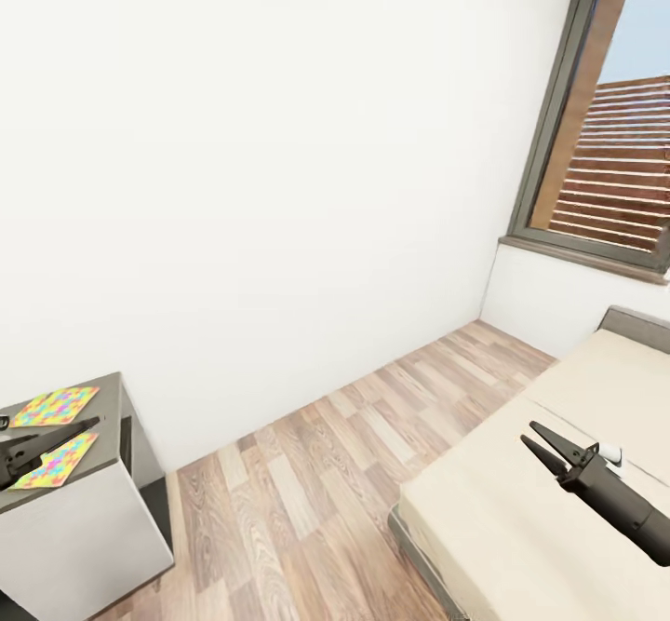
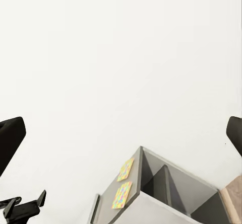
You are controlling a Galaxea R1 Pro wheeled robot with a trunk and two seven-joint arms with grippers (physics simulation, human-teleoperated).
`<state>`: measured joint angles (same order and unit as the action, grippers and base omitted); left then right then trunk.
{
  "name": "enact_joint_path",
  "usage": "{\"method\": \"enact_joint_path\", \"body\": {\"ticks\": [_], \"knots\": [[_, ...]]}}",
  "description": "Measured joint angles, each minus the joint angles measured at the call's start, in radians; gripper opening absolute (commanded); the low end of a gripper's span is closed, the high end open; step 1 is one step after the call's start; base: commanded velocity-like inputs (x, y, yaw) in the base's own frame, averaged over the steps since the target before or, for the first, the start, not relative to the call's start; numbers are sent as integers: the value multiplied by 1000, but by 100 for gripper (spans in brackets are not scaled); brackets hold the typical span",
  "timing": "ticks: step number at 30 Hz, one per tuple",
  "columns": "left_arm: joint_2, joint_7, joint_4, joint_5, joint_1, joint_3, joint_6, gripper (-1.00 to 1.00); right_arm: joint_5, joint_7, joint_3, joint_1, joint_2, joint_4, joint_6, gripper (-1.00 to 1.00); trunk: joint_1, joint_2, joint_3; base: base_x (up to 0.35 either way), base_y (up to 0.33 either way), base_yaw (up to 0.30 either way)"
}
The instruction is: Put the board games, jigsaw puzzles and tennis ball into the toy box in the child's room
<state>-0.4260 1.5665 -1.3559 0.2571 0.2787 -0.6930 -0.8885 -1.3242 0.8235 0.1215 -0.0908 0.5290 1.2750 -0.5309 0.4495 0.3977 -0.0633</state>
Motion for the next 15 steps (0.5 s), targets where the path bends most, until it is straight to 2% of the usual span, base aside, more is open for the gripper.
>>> {"method": "enact_joint_path", "body": {"ticks": [15], "knots": [[1,0,0,0,0,1,0,100,0,0,1,0,0,0,-1,100,0,0,0,-92,0,-278]]}}
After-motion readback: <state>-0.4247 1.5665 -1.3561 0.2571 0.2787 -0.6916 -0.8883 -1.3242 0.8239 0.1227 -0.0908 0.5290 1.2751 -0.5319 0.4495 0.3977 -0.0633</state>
